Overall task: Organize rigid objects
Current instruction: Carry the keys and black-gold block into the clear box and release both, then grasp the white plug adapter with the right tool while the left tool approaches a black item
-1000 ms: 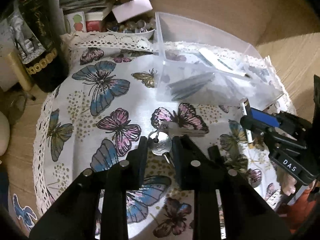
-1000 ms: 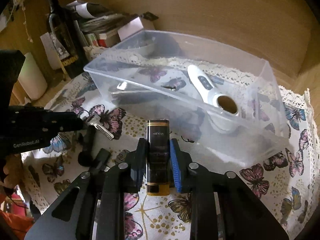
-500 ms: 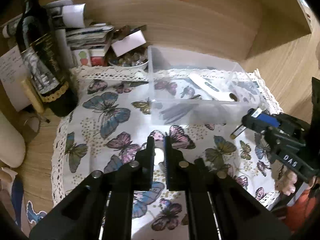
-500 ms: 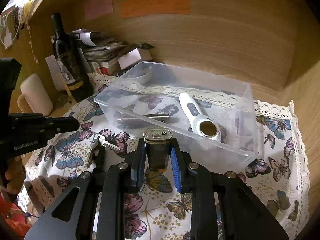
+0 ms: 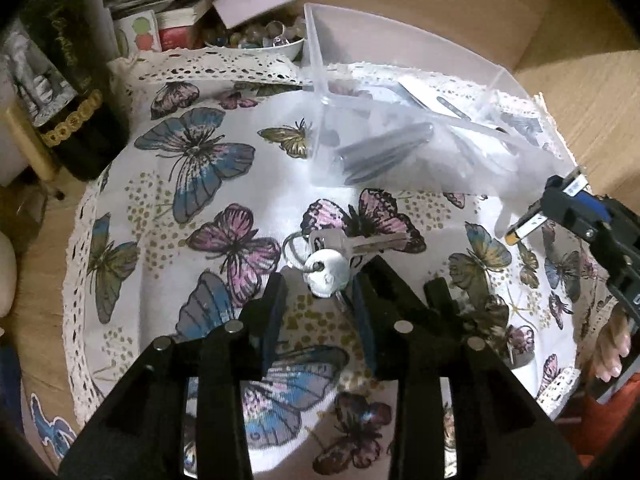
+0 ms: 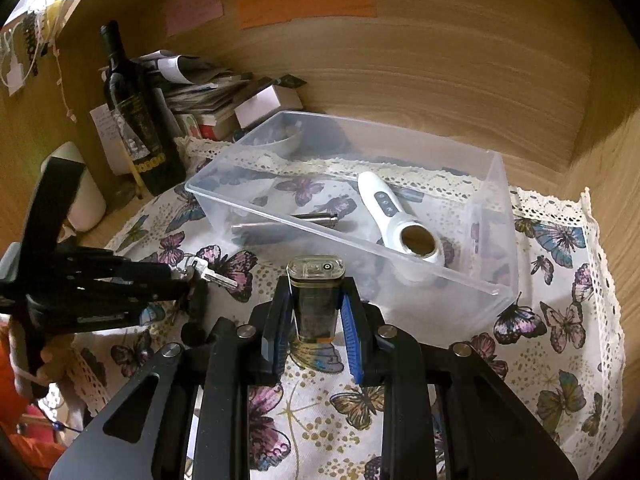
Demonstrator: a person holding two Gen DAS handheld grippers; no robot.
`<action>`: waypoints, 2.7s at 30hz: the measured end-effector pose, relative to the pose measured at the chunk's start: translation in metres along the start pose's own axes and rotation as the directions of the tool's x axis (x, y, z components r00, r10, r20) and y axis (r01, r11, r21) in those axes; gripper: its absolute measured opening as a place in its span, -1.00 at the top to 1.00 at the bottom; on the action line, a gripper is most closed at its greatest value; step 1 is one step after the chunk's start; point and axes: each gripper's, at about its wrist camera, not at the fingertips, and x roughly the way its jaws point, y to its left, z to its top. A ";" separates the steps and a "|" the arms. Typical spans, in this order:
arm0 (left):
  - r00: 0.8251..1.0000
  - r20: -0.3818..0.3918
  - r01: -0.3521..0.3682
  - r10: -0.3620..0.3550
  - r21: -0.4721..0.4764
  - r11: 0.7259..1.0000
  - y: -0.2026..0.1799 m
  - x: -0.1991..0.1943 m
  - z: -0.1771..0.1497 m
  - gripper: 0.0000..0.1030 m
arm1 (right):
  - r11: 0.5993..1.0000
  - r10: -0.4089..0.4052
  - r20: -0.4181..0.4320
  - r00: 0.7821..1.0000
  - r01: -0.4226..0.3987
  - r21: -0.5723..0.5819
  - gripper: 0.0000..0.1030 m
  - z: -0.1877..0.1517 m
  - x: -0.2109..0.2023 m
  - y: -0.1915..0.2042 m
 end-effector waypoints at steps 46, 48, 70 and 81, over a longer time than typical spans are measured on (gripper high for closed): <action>0.896 0.432 0.074 -0.103 0.082 0.994 -0.041 -0.133 0.077 0.83 | 0.988 -0.155 0.038 0.987 0.154 0.031 0.58 0.045 0.009 -0.055; 0.892 0.436 0.087 -0.116 0.086 0.992 -0.043 -0.132 0.087 0.83 | 0.987 -0.160 0.015 0.987 0.160 0.030 0.58 0.041 0.014 -0.056; 0.960 0.279 -0.028 -0.011 0.136 0.990 -0.043 -0.072 0.069 0.25 | 0.990 -0.134 0.024 0.991 0.133 0.050 -0.11 0.043 -0.003 -0.048; 0.965 0.261 -0.064 0.037 0.096 0.993 -0.028 -0.080 0.027 -0.52 | 0.993 -0.094 0.030 0.995 0.092 0.067 -0.56 0.016 -0.028 -0.017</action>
